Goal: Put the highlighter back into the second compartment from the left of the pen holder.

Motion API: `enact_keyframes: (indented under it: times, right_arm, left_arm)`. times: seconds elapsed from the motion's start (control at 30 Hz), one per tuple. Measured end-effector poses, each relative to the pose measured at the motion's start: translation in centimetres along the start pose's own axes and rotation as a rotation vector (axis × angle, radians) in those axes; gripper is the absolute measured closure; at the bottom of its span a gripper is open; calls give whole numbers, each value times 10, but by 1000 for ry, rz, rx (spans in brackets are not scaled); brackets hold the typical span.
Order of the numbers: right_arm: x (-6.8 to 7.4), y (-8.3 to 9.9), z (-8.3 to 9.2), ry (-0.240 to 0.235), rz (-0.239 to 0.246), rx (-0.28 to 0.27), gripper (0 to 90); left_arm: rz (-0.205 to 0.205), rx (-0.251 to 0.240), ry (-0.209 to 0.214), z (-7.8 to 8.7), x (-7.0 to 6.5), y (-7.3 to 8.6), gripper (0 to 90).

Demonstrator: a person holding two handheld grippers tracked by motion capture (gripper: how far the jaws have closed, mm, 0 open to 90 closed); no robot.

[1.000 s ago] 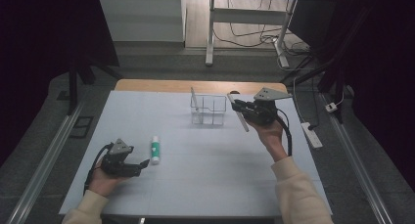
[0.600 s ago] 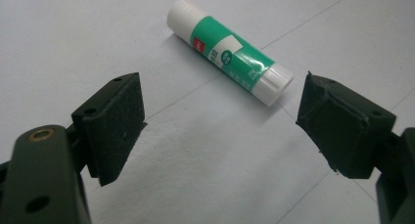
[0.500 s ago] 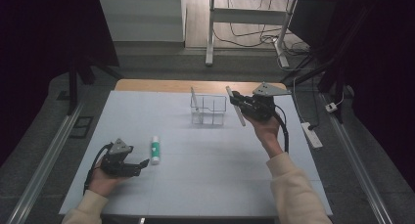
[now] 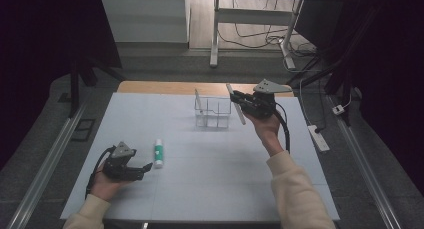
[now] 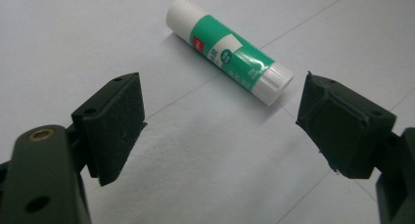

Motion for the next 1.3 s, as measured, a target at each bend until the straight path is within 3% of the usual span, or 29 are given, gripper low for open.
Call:
enact_keyframes:
  times: [0.53,1.3]
  right_arm:
    - [6,-20,-13,-10,0,-33,787]
    - [5,-26,-50,-28,-28,-47,787]
  left_arm:
    - [-2,-1,2,0,0,0,180]
    - [-6,-1,5,0,0,0,180]
Point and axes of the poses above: each handheld gripper's, and its own axes: z roughly backward along the jaws, y roughly out of its underside, x roughly to its left, the point moved 9 cm from there along -z, roughly forward along the jaws, and after that the axes turned 10 degrees about x, right-handed, at the moved point
